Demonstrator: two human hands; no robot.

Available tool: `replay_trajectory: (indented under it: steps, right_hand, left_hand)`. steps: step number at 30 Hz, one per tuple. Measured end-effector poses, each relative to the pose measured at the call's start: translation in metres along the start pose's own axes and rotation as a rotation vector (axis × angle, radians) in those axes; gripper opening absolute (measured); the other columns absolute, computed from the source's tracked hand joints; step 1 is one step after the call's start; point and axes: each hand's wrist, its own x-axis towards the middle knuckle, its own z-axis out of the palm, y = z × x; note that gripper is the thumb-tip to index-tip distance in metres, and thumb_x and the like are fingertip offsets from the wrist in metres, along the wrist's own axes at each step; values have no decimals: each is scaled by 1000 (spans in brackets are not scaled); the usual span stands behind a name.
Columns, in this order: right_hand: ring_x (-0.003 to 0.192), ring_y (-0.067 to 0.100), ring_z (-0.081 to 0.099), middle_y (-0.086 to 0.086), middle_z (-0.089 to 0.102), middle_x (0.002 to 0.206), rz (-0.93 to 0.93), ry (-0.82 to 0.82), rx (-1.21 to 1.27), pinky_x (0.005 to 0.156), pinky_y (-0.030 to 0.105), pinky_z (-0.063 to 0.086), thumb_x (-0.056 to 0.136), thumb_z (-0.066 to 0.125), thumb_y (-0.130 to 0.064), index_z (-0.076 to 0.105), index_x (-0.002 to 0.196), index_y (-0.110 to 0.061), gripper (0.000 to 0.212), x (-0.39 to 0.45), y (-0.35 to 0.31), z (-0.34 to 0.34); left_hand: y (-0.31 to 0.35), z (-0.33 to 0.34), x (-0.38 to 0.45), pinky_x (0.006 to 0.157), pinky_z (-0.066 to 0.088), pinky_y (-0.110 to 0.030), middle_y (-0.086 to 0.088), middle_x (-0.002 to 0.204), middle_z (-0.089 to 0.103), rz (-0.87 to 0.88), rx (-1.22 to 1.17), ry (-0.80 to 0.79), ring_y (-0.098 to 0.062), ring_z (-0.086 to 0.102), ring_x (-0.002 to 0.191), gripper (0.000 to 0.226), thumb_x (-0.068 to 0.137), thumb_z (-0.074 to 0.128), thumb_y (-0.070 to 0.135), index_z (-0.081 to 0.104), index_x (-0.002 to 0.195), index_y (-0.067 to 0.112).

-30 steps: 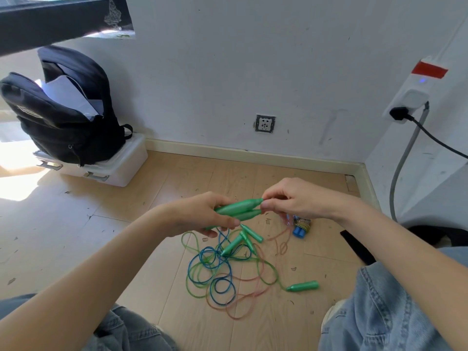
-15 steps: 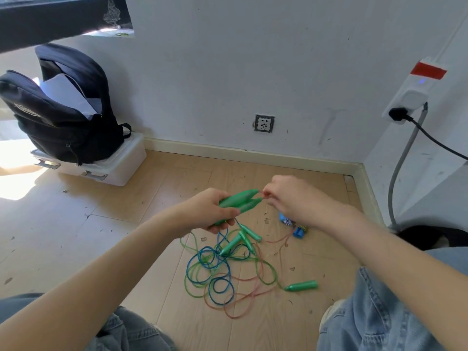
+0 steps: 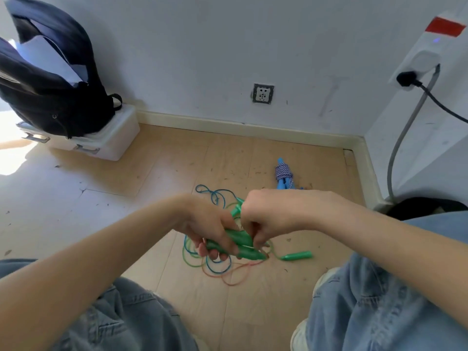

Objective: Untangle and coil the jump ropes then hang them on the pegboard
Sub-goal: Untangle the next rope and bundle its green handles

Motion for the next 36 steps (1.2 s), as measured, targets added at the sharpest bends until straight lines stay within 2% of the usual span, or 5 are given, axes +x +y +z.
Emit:
replay_trajectory:
  steps: [8,13,21,26,36]
  right_hand:
    - [61,6,54,0,60,66,-97,-148,965,60,17,46,74,74,-11,61,78,-12,13,-30,23,-22]
    - [47,6,45,1,49,58,-113,444,1641,46,15,43,88,52,-8,62,62,-16,29,-30,27,-30]
    - [37,3,31,-13,38,43,335,833,740,42,14,25,94,51,-22,65,74,-13,26,-17,29,-14]
    - [36,5,21,-12,29,42,342,562,1105,36,15,20,94,51,-22,63,69,-13,29,-22,27,-9]
    - [31,6,22,-9,29,36,579,538,1171,34,15,22,91,58,-26,48,56,-12,39,-19,40,-8]
  left_hand:
    - [13,-5,-30,56,42,-14,10,74,57,334,-8,-282,-5,49,66,17,92,51,10,61,85,23]
    - [15,-23,-47,54,41,-14,4,78,56,719,-499,-81,-5,49,64,14,88,57,15,61,100,19]
    - [2,-43,-29,41,37,-14,-4,74,54,543,-926,649,-6,50,52,18,90,53,14,57,106,4]
    - [-21,-49,-16,55,43,-26,-6,83,60,4,11,1142,-18,53,66,19,94,49,22,52,103,6]
    - [15,6,-5,85,46,-32,-2,104,61,293,858,596,-20,59,96,32,94,50,25,48,125,20]
